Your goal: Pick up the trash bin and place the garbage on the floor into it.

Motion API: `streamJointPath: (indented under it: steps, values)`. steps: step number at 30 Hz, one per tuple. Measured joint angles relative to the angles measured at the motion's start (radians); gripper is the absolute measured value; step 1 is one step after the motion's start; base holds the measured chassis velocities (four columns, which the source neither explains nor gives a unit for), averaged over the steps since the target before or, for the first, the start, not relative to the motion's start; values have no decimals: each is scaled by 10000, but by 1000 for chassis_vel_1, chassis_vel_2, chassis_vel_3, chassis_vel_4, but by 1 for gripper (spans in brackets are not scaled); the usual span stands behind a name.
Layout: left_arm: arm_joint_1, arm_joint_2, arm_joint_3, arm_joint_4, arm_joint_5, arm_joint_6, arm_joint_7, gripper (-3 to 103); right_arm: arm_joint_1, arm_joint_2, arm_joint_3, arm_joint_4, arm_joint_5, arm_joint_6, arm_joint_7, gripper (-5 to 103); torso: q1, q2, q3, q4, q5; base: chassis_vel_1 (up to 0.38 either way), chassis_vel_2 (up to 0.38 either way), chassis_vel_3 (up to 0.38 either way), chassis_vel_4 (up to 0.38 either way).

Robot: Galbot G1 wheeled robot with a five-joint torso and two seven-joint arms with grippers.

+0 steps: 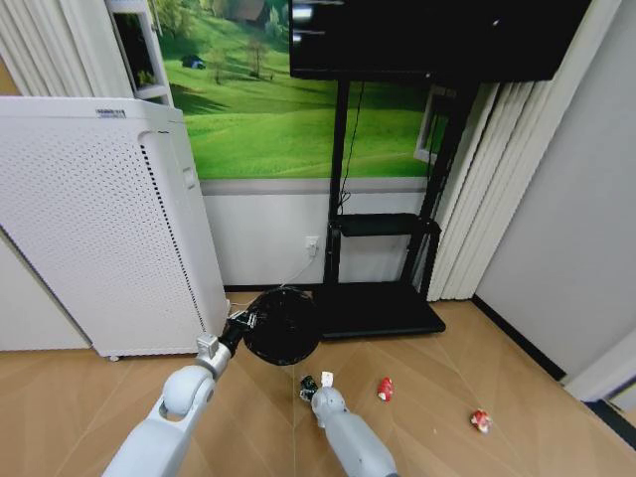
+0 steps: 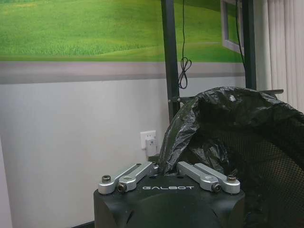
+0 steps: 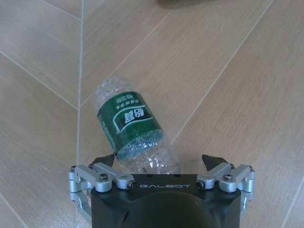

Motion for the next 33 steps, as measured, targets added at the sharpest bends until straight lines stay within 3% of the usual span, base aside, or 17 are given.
streamJointPath:
  steps: [3,5,11,13,14,15,17,20,27,33]
  values:
    - [21,-7,-69,-3,-17,0,3,3,4,0,-6,-60,103,6,110,103,0,0,-1,1,0,0,0,0,0]
    - [30,-13,-112,-5,-25,0,2,3,11,1,-12,-94,82,24,140,99,0,0,0,1,0,0,0,0,0]
    - [70,-58,-276,-71,-87,-8,4,3,46,4,53,-337,-395,302,151,73,-2,2,-4,1,-2,0,0,0,0]
    - [90,-58,-311,-94,-108,-9,6,3,47,5,86,-372,-442,381,128,73,-2,2,-4,0,-2,0,0,0,0]
    - [121,-57,-348,-113,-121,-10,27,3,49,3,152,-411,-476,482,85,61,-2,3,-4,0,-3,0,0,0,0]
    - [121,-57,-348,-113,-121,-10,27,3,49,3,152,-411,-476,482,85,61,-2,3,-4,0,-3,0,0,0,0]
    - [208,-54,-420,-116,-122,-12,76,3,36,-3,290,-408,-558,601,23,51,-1,2,-2,0,-3,0,0,0,0]
    - [255,-65,-453,-115,-120,-17,81,3,-39,-7,334,-298,-568,615,22,45,-1,0,0,1,-3,0,0,0,0]
    - [218,-164,-468,96,-35,-36,100,3,-851,-221,654,1680,43,353,476,25,0,-3,2,6,7,0,0,0,0]
    - [166,-255,-379,215,70,-49,84,3,-1326,-1119,1145,3327,845,101,784,25,0,-3,0,-1,2,0,0,0,0]
